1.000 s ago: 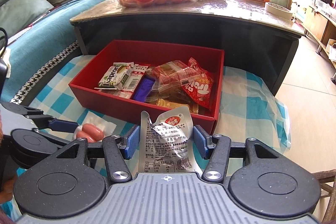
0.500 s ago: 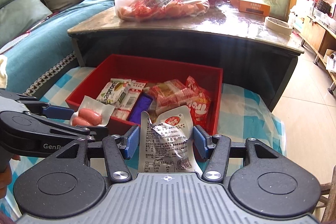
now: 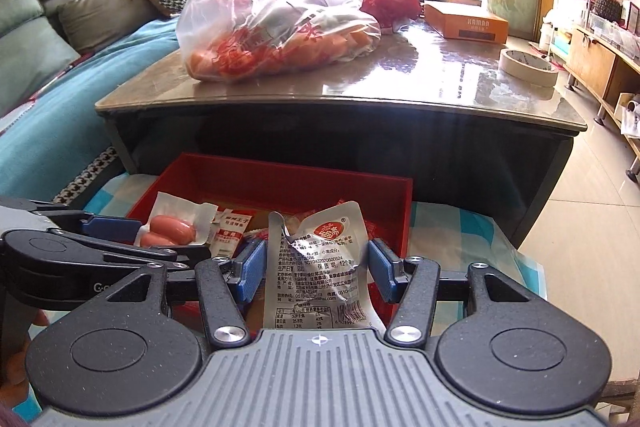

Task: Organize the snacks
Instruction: 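Lower the sausage pack into the red box with the left tool while the right lowers the sachet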

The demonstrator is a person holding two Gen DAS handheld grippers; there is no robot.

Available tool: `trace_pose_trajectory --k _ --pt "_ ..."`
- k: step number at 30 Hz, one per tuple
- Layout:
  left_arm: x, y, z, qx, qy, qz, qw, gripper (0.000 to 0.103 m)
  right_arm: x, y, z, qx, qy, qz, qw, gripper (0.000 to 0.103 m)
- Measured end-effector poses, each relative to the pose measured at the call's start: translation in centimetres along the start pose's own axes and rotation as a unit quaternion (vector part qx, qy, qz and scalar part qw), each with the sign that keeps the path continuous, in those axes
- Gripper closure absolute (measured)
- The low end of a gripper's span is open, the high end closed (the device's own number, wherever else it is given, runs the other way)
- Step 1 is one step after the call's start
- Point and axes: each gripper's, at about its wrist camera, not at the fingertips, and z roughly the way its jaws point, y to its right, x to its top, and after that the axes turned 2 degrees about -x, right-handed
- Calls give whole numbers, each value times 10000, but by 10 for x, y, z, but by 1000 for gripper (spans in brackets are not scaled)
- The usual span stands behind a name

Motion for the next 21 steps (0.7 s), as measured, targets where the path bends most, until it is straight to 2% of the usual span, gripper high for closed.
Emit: trace_pose_trajectory --k 9,21 --pt "7 -6 20 113 -71 -59 9999 6 8 0 23 6 -98 30 9999 40" --pt "-2 -13 50 291 -432 -81 9986 6 -3 -4 52 37 -451 16 9990 39"
